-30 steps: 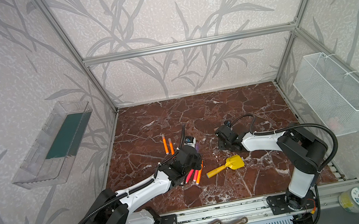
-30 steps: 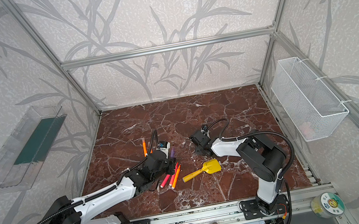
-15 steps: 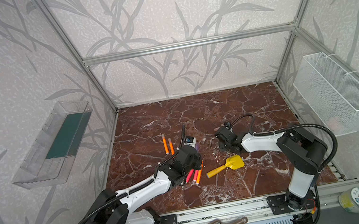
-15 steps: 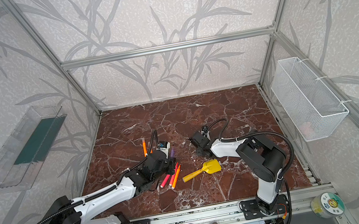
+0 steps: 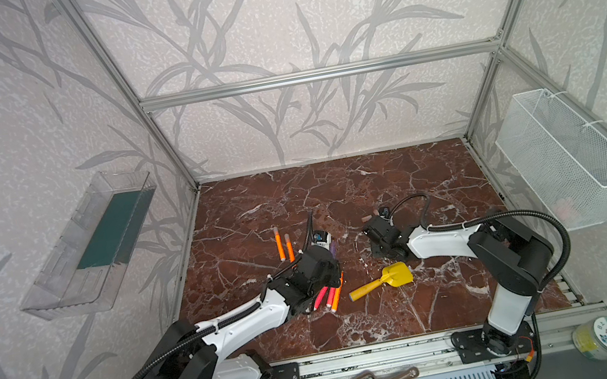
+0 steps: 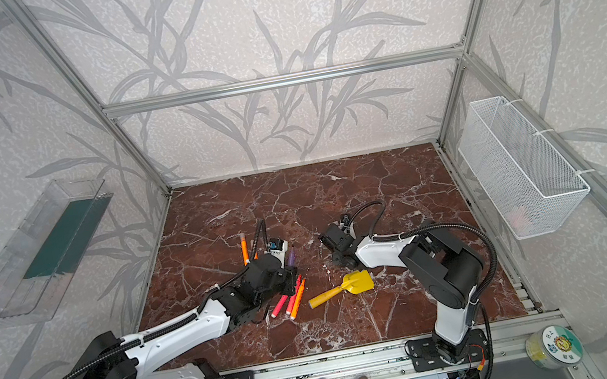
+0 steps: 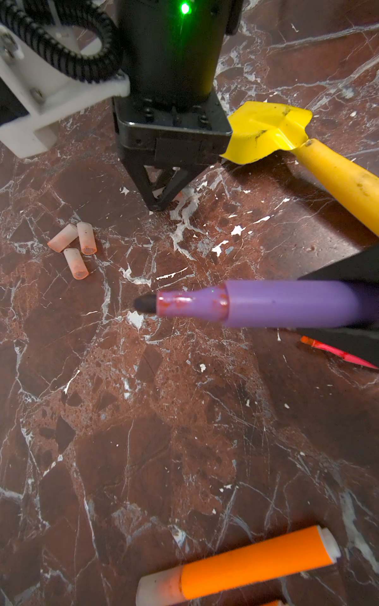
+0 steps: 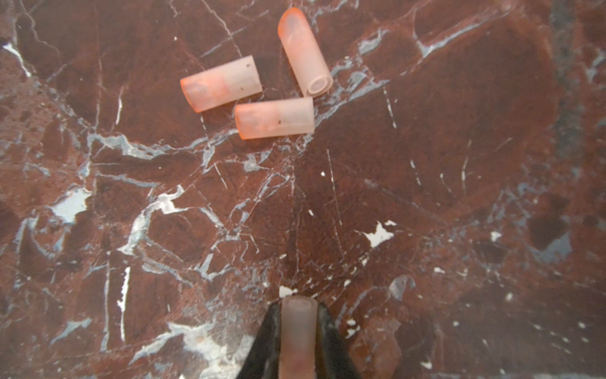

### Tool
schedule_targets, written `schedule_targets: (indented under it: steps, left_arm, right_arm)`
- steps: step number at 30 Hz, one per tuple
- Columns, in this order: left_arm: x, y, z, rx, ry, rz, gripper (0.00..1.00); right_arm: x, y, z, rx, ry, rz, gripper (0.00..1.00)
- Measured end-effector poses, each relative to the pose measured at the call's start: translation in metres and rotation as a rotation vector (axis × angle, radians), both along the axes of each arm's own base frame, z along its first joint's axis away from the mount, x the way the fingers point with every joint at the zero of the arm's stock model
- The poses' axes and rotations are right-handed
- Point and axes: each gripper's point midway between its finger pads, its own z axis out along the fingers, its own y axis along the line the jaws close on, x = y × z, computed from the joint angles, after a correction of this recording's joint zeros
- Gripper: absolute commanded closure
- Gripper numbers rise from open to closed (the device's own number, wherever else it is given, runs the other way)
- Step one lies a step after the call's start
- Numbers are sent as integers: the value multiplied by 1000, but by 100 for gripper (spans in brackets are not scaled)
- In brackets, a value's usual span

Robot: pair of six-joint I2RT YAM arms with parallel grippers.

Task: Insert the pens into the pen caps
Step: 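Carry the pink cap with the right gripper over the purple marker tip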

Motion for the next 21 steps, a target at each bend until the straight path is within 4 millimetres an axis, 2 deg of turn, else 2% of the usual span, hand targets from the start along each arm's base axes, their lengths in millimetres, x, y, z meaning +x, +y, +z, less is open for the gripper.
schedule_targets:
  steps: [4,7,13,17,21]
  left_arm:
    - [-1,-1,0,-4,4,-5,100]
    - [-3,-3,1,-16,10,-19,100]
    - [-8,-8,20,-85,-17,-49,100]
    - [-13,-10,32,-132,-35,-69,100]
    - [-17,-11,38,-167,-43,-88,100]
  right_arm:
    - [-5,-4,3,-1,2,0,86]
    - [-7,-6,14,15,-16,0,87]
    - [-1,-1,65,108,-122,1,88]
    - [2,7,109,222,-225,13,89]
    - [0,13,141,338,-306,29,89]
